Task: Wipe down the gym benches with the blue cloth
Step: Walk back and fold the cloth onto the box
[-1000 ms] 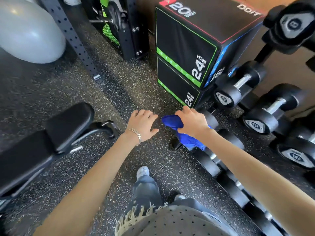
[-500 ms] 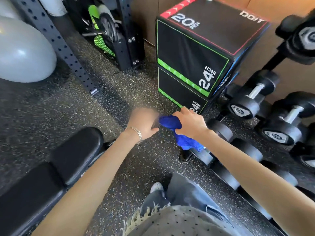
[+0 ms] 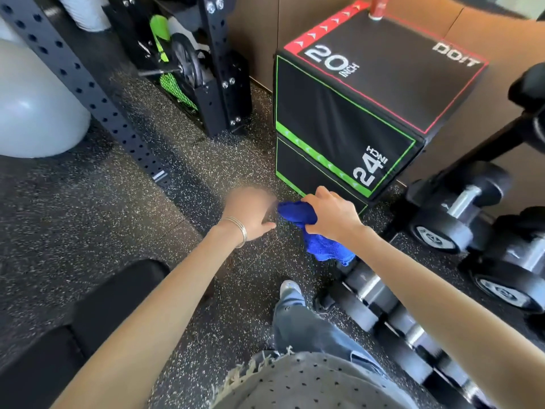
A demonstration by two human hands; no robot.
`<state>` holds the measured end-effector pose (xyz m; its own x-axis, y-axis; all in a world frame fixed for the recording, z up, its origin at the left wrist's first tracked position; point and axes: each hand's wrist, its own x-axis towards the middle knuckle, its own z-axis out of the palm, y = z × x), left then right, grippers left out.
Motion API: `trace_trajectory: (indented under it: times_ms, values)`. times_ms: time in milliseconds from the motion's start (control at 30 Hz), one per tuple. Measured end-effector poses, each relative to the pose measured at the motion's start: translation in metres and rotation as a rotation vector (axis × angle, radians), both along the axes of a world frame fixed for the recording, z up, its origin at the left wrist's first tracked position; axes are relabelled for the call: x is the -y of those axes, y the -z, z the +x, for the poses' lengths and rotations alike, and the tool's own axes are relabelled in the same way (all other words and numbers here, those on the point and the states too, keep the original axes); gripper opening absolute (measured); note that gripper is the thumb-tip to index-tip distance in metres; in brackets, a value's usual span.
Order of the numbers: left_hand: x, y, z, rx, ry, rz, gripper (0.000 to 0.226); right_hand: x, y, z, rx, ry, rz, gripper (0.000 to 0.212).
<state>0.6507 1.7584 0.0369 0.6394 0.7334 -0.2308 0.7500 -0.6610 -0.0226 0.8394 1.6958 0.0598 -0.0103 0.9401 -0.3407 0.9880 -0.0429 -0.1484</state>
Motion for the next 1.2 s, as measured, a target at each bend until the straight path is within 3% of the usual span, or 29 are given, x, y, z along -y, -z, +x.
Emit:
trace_trajectory:
  times_ms: [467,900,1200]
  values:
    - [-0.161,-0.002,0.078,0.034,0.089,0.003,0.068,-0.148,-0.008,0.069,-0.008,0.067,0.015,0.053]
    - [-0.324,-0.007,0.138,0.053,0.363,-0.020,0.066,-0.260,-0.001,0.106,0.018,0.330,0.011,0.056]
    - [-0.386,-0.002,0.185,0.059,0.553,-0.043,0.066,-0.295,0.000,0.132,0.011,0.521,0.000,0.061]
